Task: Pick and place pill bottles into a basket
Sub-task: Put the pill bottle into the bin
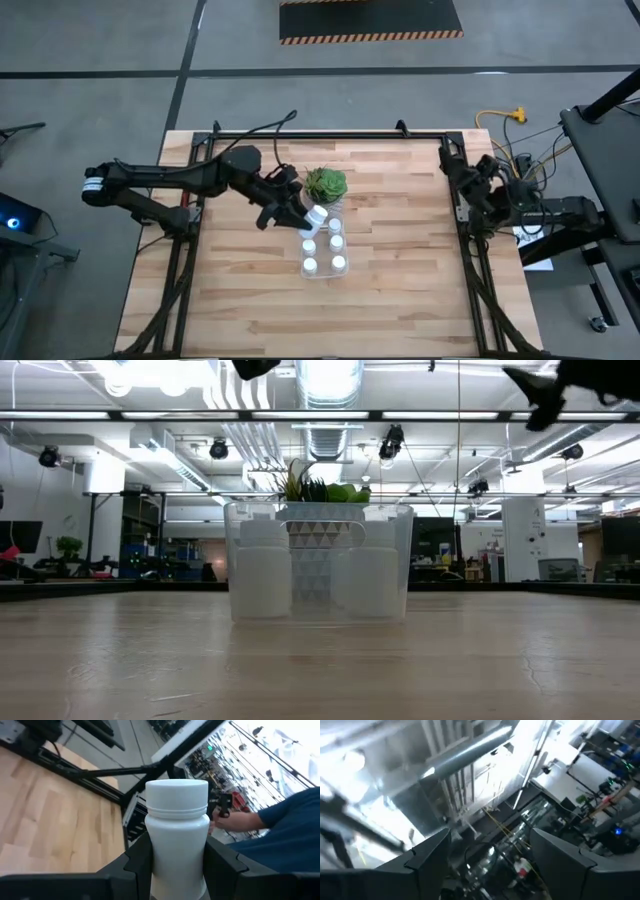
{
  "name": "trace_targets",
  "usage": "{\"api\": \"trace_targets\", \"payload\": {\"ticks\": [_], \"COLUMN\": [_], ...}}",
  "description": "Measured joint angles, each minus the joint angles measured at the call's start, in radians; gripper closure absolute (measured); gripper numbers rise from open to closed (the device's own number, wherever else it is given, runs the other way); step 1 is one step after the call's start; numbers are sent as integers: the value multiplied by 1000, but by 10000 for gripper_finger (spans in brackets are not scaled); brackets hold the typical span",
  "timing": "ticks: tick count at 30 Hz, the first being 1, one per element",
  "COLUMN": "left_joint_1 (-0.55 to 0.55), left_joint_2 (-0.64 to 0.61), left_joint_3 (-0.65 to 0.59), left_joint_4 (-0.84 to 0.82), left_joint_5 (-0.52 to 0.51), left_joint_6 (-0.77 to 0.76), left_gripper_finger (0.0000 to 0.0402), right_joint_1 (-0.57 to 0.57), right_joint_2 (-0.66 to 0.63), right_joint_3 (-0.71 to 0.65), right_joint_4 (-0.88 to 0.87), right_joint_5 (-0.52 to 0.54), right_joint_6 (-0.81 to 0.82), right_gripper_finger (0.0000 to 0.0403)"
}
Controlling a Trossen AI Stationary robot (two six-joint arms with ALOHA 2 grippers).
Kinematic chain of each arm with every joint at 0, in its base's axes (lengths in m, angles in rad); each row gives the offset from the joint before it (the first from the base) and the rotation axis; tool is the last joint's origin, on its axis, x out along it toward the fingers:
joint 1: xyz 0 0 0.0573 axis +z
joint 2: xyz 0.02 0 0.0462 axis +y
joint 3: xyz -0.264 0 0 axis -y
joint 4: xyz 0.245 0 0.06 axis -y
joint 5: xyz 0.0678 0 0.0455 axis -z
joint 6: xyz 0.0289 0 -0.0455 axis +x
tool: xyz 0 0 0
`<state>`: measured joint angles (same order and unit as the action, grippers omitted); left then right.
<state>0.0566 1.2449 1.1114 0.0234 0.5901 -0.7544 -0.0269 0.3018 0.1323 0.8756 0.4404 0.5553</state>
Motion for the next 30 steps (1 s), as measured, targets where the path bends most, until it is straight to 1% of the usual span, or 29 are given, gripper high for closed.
{"api": "trace_targets", "payload": {"ticks": [2,4,5,9,15,18,20,24,30], "left_joint_1": [0,0,0,0,0,0,0,0,0], "left_joint_2": [0,0,0,-1,-1,-1,-1,-1,-2], "left_joint_3": [0,0,0,0,-3,-3,-1,-5,-2], "left_joint_4": [2,1,0,13,13,12,14,11,14], "left_joint_5": [13,29,36,75,144,184,204,240,243], "left_joint_6": [0,-2,-5,-30,-79,-83,-104,-131,-132], "left_gripper_finger": [284,284,284,284,285,286,286,286,286], "right_joint_1": [0,0,0,0,1,0,0,1,2], "right_joint_2": [76,159,200,371,606,723,791,904,1040], "right_joint_3": [77,181,238,484,866,1031,1124,1264,1391], "right_joint_4": [-53,-168,-246,-579,-1038,-1213,-1275,-1304,-1314], "right_joint_5": [-71,-165,-193,-230,-437,-542,-614,-748,-858], "right_joint_6": [-103,-213,-257,-329,-480,-553,-594,-654,-694], "right_gripper_finger": [142,142,142,142,142,142,142,142,142]}}
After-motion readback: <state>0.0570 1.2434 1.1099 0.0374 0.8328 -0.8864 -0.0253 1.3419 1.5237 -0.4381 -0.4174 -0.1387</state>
